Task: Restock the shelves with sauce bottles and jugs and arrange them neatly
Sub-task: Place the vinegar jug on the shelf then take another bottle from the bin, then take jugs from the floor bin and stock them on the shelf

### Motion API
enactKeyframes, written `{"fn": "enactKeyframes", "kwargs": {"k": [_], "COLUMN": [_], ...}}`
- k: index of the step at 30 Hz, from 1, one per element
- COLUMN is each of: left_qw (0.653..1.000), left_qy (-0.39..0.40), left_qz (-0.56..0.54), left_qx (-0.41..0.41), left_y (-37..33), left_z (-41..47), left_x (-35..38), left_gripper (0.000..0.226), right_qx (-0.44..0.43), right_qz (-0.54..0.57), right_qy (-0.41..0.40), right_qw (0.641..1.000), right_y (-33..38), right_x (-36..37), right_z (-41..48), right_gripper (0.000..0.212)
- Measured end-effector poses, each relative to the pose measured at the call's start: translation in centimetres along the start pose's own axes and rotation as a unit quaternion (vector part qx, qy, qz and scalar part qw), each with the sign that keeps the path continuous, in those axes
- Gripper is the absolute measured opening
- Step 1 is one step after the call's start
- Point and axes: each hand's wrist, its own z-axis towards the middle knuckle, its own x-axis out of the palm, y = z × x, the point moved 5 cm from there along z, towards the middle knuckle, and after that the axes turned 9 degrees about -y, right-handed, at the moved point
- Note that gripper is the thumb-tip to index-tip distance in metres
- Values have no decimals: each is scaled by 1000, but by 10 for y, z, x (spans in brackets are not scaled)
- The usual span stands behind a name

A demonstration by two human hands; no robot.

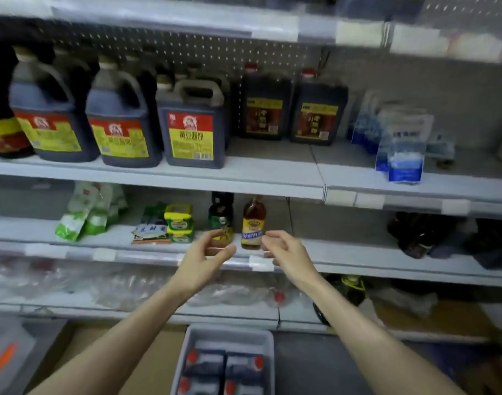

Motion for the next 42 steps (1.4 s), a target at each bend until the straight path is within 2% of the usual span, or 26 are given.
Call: {"fn": "enactKeyframes", "kwargs": {"k": [3,6,9,14,19,22,26,28,31,33,38,42], "left_qw": [999,994,985,972,953,943,926,922,917,916,919,926], "left_qy": [16,25,45,71,89,88,92,81,80,77,108,120], "left_qz": [11,15,17,40,55,51,50,63,67,68,91,116], "left_qx": [-50,-107,-164,-222,-285,-318,-363,-373,-386,-387,-368,-339], "left_y": [66,134,204,305,399,448,500,531,569,593,627,653], "left_z": [3,6,7,3,-11,-21,-28,-31,-38,-41,-35,-31], "left_x": [20,37,52,77,102,118,136,144,158,170,191,204], "left_gripper": [45,44,42,39,29,20,42,41,27,18,37,43], "right_qx": [45,90,133,211,275,303,324,329,344,340,362,351], "right_qz": [-8,-13,-24,-34,-33,-37,-21,-16,-12,-25,-34,-39], "right_qy": [-1,-2,-4,10,2,19,42,50,32,23,23,60], "right_qw": [999,996,991,977,961,952,945,943,938,940,931,934], "right_y": [-73,-144,-216,-317,-414,-473,-529,-559,-598,-625,-670,-693], "right_x": [17,36,57,86,112,129,146,152,154,153,155,164], "right_z": [8,13,16,11,3,-6,-7,-5,-5,-3,3,2], "right_gripper": [14,0,1,20,5,8,5,4,24,27,62,70]}}
